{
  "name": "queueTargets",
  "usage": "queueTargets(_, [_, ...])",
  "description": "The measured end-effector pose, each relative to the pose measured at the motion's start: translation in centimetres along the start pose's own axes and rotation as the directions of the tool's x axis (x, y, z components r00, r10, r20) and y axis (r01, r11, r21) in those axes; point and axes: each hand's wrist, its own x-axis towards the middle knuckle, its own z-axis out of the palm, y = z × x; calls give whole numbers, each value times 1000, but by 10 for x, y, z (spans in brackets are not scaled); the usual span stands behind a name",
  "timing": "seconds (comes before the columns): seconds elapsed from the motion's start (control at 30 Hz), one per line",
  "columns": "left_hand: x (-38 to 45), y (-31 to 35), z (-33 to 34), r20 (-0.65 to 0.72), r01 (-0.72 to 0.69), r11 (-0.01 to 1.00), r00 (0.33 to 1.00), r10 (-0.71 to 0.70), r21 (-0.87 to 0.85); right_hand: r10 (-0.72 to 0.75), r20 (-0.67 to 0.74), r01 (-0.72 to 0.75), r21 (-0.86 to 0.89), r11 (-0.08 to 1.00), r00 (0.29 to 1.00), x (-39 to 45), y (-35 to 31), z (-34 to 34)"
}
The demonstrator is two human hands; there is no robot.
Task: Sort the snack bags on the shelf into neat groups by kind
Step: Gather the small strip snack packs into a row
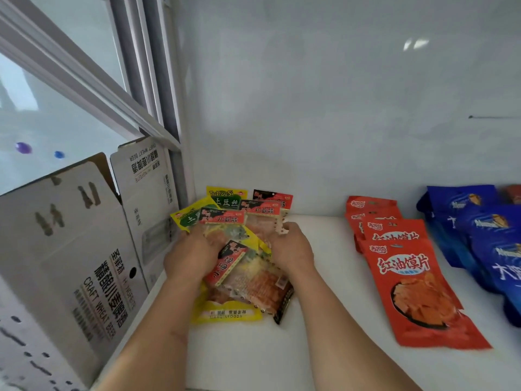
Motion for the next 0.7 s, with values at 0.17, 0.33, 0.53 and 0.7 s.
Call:
queueTargets(0.17, [-7, 13, -7, -88, -14, 992, 996, 25, 125, 60, -48, -63, -65, 996, 997, 22, -1, -10])
queueTargets(0.33, [-6, 41, 2, -175, -220, 949, 949, 262, 225, 101, 20, -97, -165, 982, 995, 44, -8, -9])
queueTargets(0.53, [6, 44, 14, 46, -258, 897, 965, 259, 358, 150, 52, -156, 158, 975, 987, 68, -17, 4])
queueTargets(0.7, [3, 34, 20, 76, -270, 907, 963, 259, 324, 135, 63, -147, 268, 952, 989, 75, -14, 2])
